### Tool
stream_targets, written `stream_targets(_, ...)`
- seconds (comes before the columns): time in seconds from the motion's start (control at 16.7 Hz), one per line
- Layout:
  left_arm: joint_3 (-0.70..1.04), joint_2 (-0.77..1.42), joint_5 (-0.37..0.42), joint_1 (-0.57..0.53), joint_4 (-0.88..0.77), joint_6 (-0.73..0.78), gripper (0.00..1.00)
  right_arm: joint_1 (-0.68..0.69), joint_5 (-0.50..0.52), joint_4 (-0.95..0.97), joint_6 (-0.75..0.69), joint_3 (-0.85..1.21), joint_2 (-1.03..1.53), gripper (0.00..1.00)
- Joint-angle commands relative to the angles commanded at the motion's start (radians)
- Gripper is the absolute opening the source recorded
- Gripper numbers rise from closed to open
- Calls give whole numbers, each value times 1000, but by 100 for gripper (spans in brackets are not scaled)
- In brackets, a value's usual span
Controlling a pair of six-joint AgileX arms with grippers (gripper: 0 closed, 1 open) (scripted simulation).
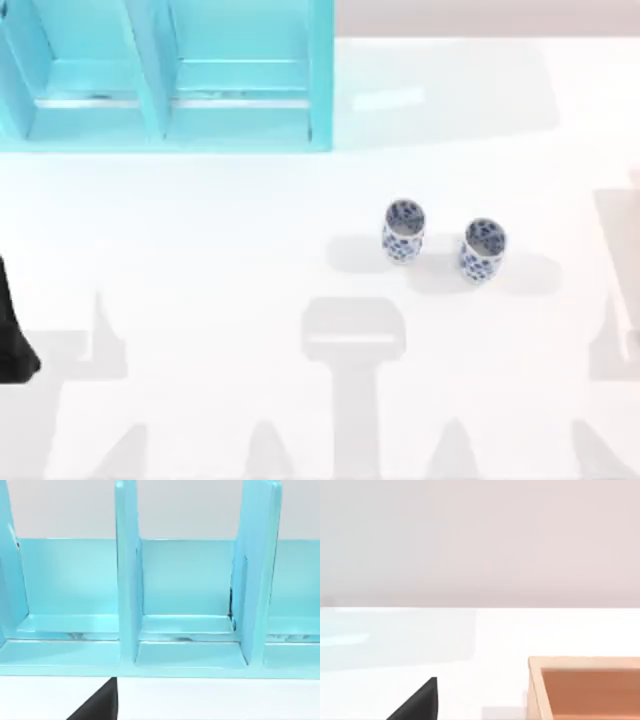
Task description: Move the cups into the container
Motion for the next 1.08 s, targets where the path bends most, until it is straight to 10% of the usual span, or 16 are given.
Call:
stream_targets(0.48, 0, 0, 0, 0, 0, 0, 100, -5, 7, -155, 74, 211, 193, 100)
stream_targets(1.08, 0, 0, 0, 0, 0, 0, 100, 91, 55, -841, 302, 1219, 1183, 100)
